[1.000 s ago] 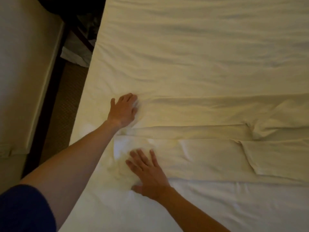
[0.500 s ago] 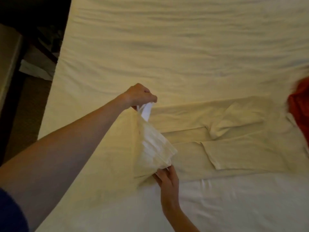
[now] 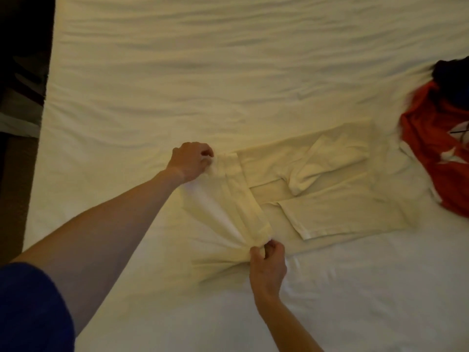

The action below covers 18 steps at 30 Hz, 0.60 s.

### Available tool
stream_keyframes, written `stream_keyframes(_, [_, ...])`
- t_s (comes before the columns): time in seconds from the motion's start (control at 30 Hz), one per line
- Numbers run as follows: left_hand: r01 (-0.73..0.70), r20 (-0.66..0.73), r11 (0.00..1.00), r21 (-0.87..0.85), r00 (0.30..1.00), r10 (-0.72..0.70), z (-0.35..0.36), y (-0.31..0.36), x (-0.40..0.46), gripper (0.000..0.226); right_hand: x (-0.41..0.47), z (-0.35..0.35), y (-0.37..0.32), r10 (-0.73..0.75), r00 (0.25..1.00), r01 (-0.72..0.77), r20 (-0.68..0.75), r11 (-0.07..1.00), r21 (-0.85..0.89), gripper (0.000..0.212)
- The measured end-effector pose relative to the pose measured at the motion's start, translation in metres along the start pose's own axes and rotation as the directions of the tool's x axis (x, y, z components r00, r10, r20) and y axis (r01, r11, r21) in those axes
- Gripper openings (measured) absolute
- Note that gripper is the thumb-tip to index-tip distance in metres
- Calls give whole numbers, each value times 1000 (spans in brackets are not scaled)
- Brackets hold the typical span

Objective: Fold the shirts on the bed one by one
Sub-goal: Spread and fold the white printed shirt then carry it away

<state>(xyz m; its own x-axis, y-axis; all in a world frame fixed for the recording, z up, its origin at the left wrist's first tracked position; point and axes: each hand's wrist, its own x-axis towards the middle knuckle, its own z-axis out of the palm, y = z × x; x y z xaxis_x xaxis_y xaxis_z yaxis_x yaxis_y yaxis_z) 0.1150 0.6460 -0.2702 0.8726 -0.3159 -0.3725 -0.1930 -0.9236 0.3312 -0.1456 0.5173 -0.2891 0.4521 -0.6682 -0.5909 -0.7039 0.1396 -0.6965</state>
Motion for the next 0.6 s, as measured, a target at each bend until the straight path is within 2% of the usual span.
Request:
stream_keyframes(0.07, [-103, -55, 991, 80, 993, 108, 1, -9, -13, 30, -14, 1, -1, -232, 973, 224, -13, 952, -209, 53])
stream_keyframes(0.1, [-192, -86, 973, 129, 975, 204, 0, -16, -23, 36, -23, 3, 0, -378, 924, 373, 47, 871, -320, 57])
stream_keyframes(0.17, [-398, -102, 884, 246, 896, 432, -1, -34, -42, 46, -39, 14, 0, -545, 786, 614, 292, 633, -470, 44])
stream_keyframes(0.2, [-466, -60, 819, 335, 857, 512, 0, -46, -51, 52, -45, 22, 0, -532, 732, 680, 427, 518, -519, 41])
stream_keyframes(0.23, [-490, 49, 763, 422, 852, 520, 1, -56, -60, 62, -48, 31, 1, -461, 708, 706, 535, 430, -563, 48])
stream_keyframes(0.3, [-449, 260, 701, 554, 893, 366, 8, -73, -74, 87, -53, 49, 4, -299, 716, 698, 631, 334, -633, 70])
stream_keyframes(0.37, [-403, 311, 691, 600, 913, 263, 17, -80, -77, 94, -54, 63, 9, -270, 727, 687, 632, 303, -661, 74])
stream_keyframes(0.47, [-392, 262, 697, 601, 920, 291, 24, -70, -78, 70, -51, 66, 9, -316, 713, 700, 626, 269, -661, 44])
stream_keyframes(0.53, [-374, 226, 717, 588, 927, 299, 24, -68, -80, 60, -49, 61, 5, -332, 718, 696, 612, 347, -629, 24])
stream_keyframes(0.6, [-373, 207, 719, 587, 927, 312, 19, -72, -91, 57, -52, 50, 0, -299, 746, 658, 596, 470, -588, 15])
